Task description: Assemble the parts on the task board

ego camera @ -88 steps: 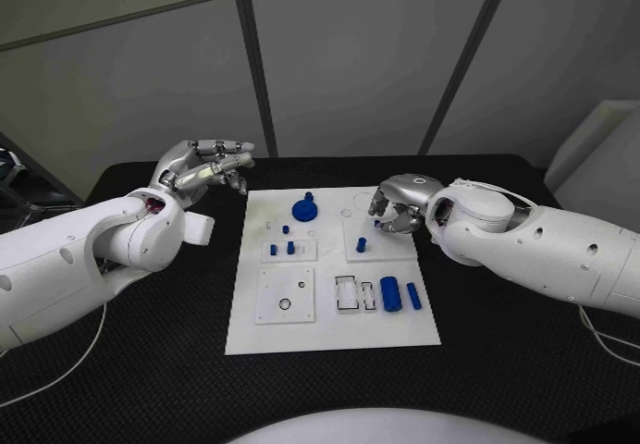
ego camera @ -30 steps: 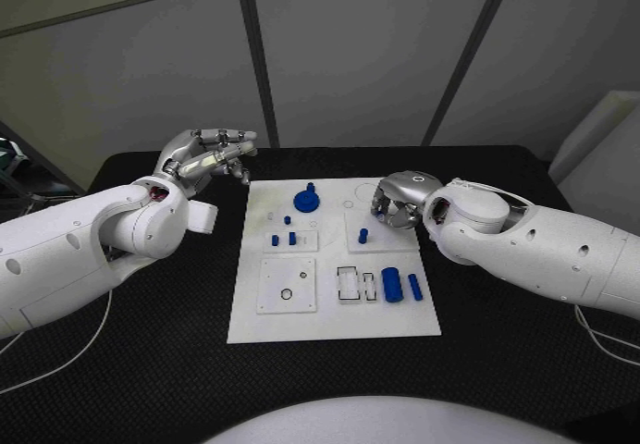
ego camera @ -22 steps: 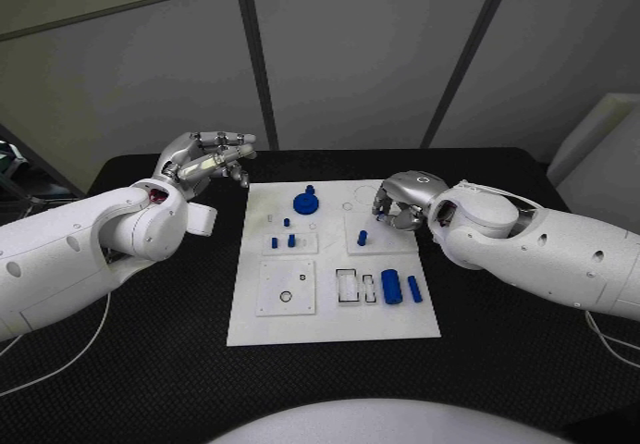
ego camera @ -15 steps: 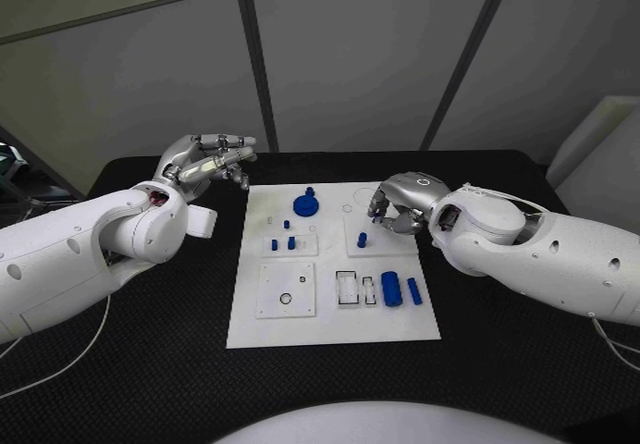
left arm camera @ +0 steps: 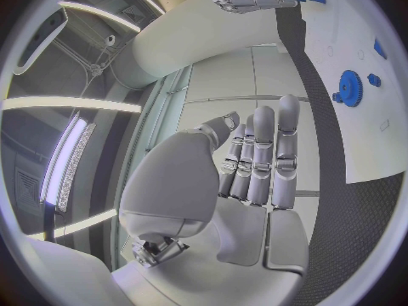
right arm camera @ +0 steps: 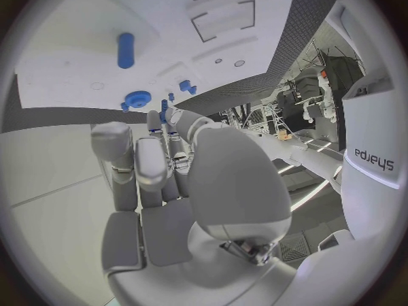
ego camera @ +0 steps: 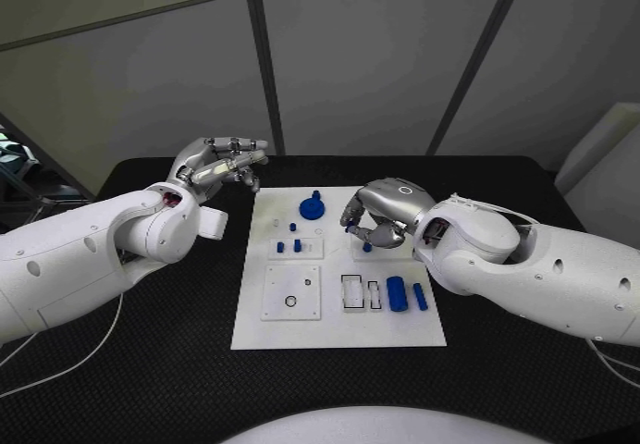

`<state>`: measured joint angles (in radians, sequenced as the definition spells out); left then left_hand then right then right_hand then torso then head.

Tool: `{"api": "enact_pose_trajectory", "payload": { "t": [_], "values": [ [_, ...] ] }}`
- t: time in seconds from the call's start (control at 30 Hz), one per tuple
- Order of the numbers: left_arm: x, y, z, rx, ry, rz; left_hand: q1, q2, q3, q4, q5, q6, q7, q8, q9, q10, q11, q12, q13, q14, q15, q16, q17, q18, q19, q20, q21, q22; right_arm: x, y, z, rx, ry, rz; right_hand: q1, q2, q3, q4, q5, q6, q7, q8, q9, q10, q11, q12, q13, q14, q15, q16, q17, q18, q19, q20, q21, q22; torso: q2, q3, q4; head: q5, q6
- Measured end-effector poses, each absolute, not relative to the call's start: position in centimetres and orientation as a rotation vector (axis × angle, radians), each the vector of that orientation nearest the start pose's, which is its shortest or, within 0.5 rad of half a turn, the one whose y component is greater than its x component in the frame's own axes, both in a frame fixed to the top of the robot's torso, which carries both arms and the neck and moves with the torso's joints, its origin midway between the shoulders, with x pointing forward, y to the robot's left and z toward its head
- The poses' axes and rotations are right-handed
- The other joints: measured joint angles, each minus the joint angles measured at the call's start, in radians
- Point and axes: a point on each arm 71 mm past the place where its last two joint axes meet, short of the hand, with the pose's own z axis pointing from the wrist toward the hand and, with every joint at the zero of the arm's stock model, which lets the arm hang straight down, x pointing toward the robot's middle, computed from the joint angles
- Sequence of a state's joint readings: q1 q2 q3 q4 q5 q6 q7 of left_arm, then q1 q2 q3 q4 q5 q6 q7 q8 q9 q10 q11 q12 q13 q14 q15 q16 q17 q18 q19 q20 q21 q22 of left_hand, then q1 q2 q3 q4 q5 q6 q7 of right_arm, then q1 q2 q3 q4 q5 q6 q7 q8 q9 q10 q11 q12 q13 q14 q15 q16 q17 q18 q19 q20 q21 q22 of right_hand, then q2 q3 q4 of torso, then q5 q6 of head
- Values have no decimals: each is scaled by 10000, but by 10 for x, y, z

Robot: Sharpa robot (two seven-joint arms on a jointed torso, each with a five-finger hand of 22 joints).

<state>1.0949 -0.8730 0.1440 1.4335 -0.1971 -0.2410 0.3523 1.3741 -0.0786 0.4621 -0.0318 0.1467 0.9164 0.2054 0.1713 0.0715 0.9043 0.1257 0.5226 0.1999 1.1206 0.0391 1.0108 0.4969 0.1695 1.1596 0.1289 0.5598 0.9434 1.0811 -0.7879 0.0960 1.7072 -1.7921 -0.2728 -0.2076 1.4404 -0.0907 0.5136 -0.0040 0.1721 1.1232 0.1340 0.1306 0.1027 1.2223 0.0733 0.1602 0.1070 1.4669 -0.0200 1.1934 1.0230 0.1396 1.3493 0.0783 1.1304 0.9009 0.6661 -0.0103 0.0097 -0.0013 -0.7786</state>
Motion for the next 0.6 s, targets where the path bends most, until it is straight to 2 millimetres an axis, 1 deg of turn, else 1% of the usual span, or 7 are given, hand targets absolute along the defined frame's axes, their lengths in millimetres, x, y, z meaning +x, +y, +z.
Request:
{"api": "enact_pose_trajectory", "payload": {
  "t": [0.1, 0.23, 0.3, 0.37, 0.5, 0.6],
  "values": [
    [508, 250, -169, -9982, 13697, -14971, 0, 0, 0, 0, 0, 0, 0, 0, 0, -34, 34, 0, 0, 0, 0, 0, 0, -1, 0, 0, 0, 0, 436, -111, -165, -4201, 15106, 7136, 0, 0, 1, -1, 1, 0, 0, 0, -2, 0, 0, -1, -2, 0, 0, 0, -1, -1, 0, 0, 0, 6, 0, -1, 0, 142, -4],
    [509, 246, -169, -9968, 13729, -15053, 0, 0, 0, 0, 0, 0, 0, 0, 0, -35, 35, 0, -1, 0, 0, 0, 0, 0, -1, 0, 0, -1, 434, -96, -165, -4295, 15040, 7501, 0, 0, 2, -2, 44, -1, 0, -1, -2, 0, 0, -38, -3, 0, 0, 39, -1, 0, 0, 0, 39, 23, 9, -9, 7, 318, -51],
    [509, 245, -169, -9964, 13743, -15083, 0, 0, 0, 0, 0, 0, 0, 0, 0, -34, 35, 0, -1, 0, 0, 0, 1, 0, -1, 0, 0, -1, 434, -89, -167, -4313, 15071, 7655, 0, 0, 3, -3, 44, -2, -1, -1, 2, 0, 0, -38, -4, 0, 0, 39, -1, 0, 0, 0, 39, 24, 16, -12, 11, 430, -84],
    [510, 243, -170, -9963, 13761, -15114, 0, 0, 0, 0, 0, 0, 0, 0, 0, -34, 35, 0, -1, 0, 0, 0, 1, 0, -1, 0, 0, -1, 431, -83, -174, -4327, 15198, 7835, 0, -1, 29, -29, 44, -3, -2, -2, 9, 0, 0, -39, -5, 0, 0, 39, -2, 0, 0, 0, 40, 23, 19, -12, 11, 532, -130],
    [510, 239, -170, -9948, 13797, -15191, 0, 0, 0, 0, 0, 0, 0, 0, 0, -34, 36, 0, -1, 0, 0, 0, 1, 0, -1, 0, 0, 7, 426, -75, -189, -4404, 15539, 8080, 0, -1, 29, -30, 44, -10, -8, -2, 11, 0, 0, -40, -9, 0, 0, 38, -2, 0, 0, 1, 40, 36, 31, -18, 13, 678, -179],
    [510, 238, -170, -9946, 13819, -15214, 0, 0, 0, 0, 0, 0, 0, 0, 1, -34, 36, 0, -2, 0, 0, 0, 1, 0, -1, 0, 0, 7, 422, -72, -200, -4513, 15796, 8159, 0, -1, 29, -29, 66, 17, 17, -3, 11, 0, 0, -40, -7, 0, 0, 39, -2, 0, 0, 1, 40, 35, 36, -17, 13, 784, -230]
  ]
}}
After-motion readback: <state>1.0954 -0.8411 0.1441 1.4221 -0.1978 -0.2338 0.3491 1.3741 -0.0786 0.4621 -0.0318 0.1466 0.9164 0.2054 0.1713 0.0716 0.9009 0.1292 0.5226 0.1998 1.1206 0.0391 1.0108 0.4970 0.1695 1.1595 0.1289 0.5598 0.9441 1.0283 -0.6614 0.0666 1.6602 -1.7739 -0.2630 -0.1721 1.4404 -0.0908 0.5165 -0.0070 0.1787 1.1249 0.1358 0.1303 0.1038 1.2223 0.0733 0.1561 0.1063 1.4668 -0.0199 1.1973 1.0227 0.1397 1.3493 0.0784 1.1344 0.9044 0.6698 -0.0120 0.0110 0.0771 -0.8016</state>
